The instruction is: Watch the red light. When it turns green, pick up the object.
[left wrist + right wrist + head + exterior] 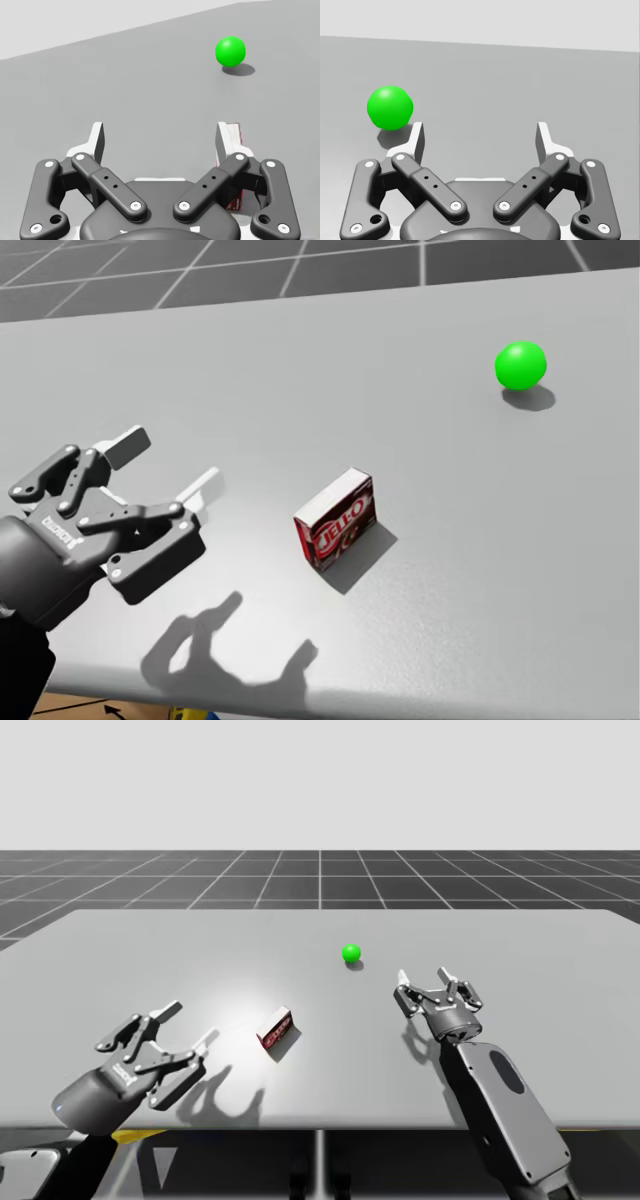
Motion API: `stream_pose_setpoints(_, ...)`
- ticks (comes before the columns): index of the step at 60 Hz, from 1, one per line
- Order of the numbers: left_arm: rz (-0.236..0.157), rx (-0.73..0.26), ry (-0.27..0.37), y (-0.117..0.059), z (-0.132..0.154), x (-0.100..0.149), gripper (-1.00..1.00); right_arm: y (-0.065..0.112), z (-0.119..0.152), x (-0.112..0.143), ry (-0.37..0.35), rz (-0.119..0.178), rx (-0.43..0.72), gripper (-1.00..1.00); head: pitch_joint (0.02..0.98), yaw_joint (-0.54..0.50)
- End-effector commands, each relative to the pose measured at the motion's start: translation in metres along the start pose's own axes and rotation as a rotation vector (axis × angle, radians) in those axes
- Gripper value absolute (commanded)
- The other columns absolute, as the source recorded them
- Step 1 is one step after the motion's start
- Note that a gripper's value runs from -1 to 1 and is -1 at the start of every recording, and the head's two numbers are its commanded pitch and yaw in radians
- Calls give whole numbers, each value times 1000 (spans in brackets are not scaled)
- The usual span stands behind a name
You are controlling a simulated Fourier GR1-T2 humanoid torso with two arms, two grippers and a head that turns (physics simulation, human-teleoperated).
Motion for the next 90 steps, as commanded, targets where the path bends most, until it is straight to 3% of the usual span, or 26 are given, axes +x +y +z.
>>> stream_pose_setpoints(1,-4,-99,60,-22,17,-26,-1000,0,-1,-1,-2,3,1,-1000,805,216)
stream_pose_setpoints(13,-13,-148,127,-41,13,-49,-1000,1,-1,0,-1,1,3,-1000,809,215)
stream_pose_setpoints(32,-25,-162,183,-60,-17,-62,-1000,-1,1,2,-9,-3,2,-1000,816,206)
stream_pose_setpoints(76,26,-91,281,-63,-91,-82,-1000,-5,1,7,-28,-14,2,-1000,805,187)
stream_pose_setpoints(78,19,-89,282,-63,-91,-83,-941,-5,1,7,-29,-14,1,-1000,804,186)
stream_pose_setpoints(80,12,-82,286,-63,-91,-85,-642,-6,1,7,-31,-14,0,-1000,802,184)
stream_pose_setpoints(84,9,-77,294,-63,-90,-87,-474,-6,1,8,-32,-16,-1,-1000,800,183)
stream_pose_setpoints(86,7,-79,297,-63,-89,-88,-153,-6,1,8,-34,-16,-1,-1000,798,183)
stream_pose_setpoints(88,8,-87,301,-63,-88,-89,820,-6,1,9,-36,-16,-2,-1000,797,184)
stream_pose_setpoints(89,8,-87,301,-63,-88,-89,820,-6,1,9,-36,-16,-2,-1000,797,184)
stream_pose_setpoints(90,8,-95,302,-64,-87,-89,960,-6,1,9,-37,-17,-2,-1000,795,184)
